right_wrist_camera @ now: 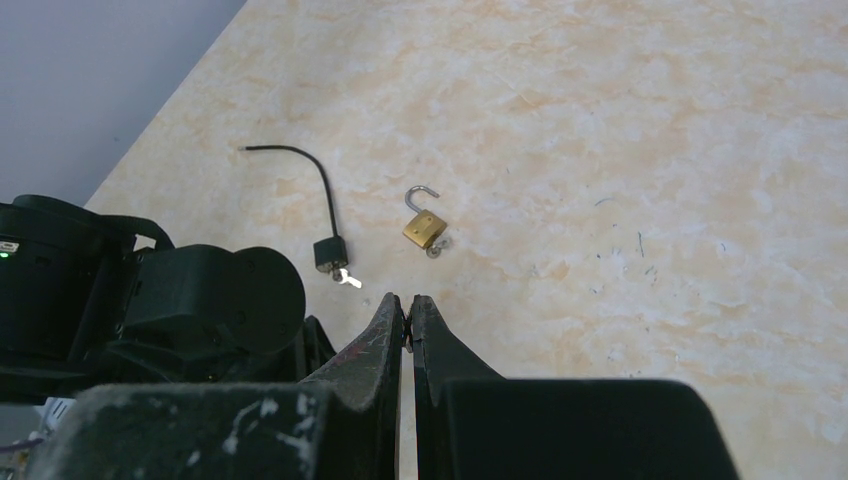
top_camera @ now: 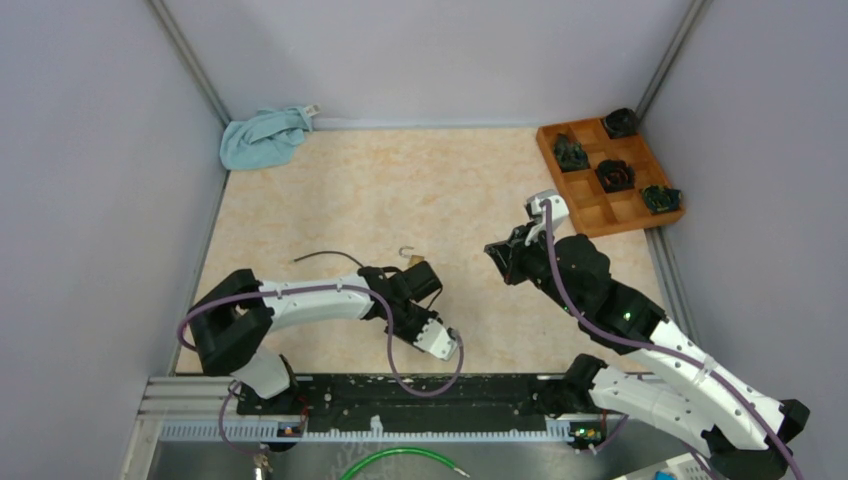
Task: Unlock with the key
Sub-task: Pick up the lock from the center of the board.
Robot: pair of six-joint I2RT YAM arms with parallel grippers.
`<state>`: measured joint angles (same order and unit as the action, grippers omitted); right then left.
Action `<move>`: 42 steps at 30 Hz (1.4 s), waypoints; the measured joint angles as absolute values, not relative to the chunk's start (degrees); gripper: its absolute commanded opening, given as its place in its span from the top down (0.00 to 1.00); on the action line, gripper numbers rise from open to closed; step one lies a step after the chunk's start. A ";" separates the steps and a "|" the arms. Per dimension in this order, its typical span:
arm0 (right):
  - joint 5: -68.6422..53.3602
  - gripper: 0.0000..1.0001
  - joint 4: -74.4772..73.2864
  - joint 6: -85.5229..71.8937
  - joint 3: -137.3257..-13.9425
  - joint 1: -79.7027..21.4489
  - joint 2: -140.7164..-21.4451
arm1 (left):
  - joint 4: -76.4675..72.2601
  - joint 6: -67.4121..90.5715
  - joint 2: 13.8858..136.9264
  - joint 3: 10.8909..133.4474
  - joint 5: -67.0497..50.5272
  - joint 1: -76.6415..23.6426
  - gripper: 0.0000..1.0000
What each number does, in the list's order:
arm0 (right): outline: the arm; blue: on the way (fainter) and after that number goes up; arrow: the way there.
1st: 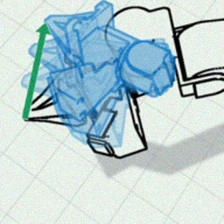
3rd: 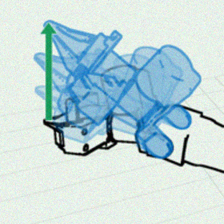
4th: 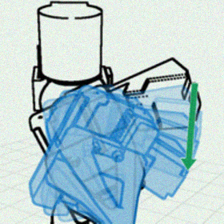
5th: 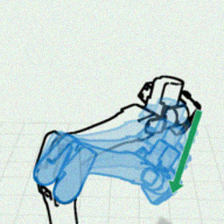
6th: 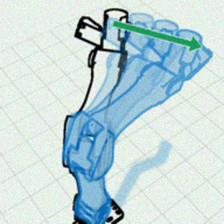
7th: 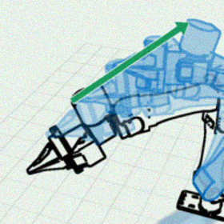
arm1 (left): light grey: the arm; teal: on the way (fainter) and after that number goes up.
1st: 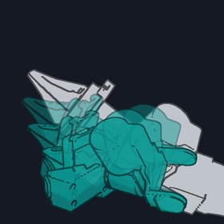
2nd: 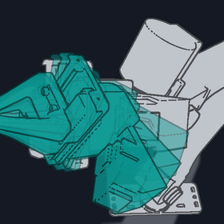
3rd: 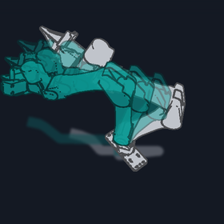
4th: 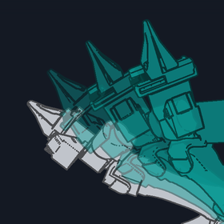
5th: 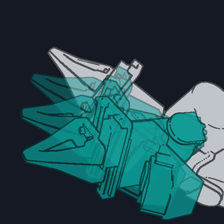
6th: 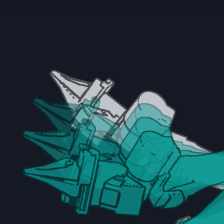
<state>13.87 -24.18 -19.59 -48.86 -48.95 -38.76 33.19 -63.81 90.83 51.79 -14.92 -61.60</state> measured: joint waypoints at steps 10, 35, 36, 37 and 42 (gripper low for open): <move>13.85 1.00 -24.18 -19.70 -48.86 -48.95 -38.76 | 32.58 -63.22 91.00 51.81 -14.39 -61.87 0.61; 14.39 1.00 -25.04 -19.59 -48.86 -48.95 -38.52 | 42.76 -56.14 93.45 62.00 -24.34 -62.24 1.00; 14.70 1.00 -25.04 -19.57 -48.86 -48.95 -38.50 | 44.16 -55.24 93.21 63.07 -26.74 -61.56 1.00; 15.05 1.00 -25.06 -19.55 -48.86 -48.95 -38.50 | 45.56 -54.43 92.77 64.12 -29.34 -60.60 1.00; 16.49 1.00 -25.63 -19.29 -48.86 -48.95 -38.13 | 52.27 -53.23 91.59 65.69 -44.16 -52.14 1.00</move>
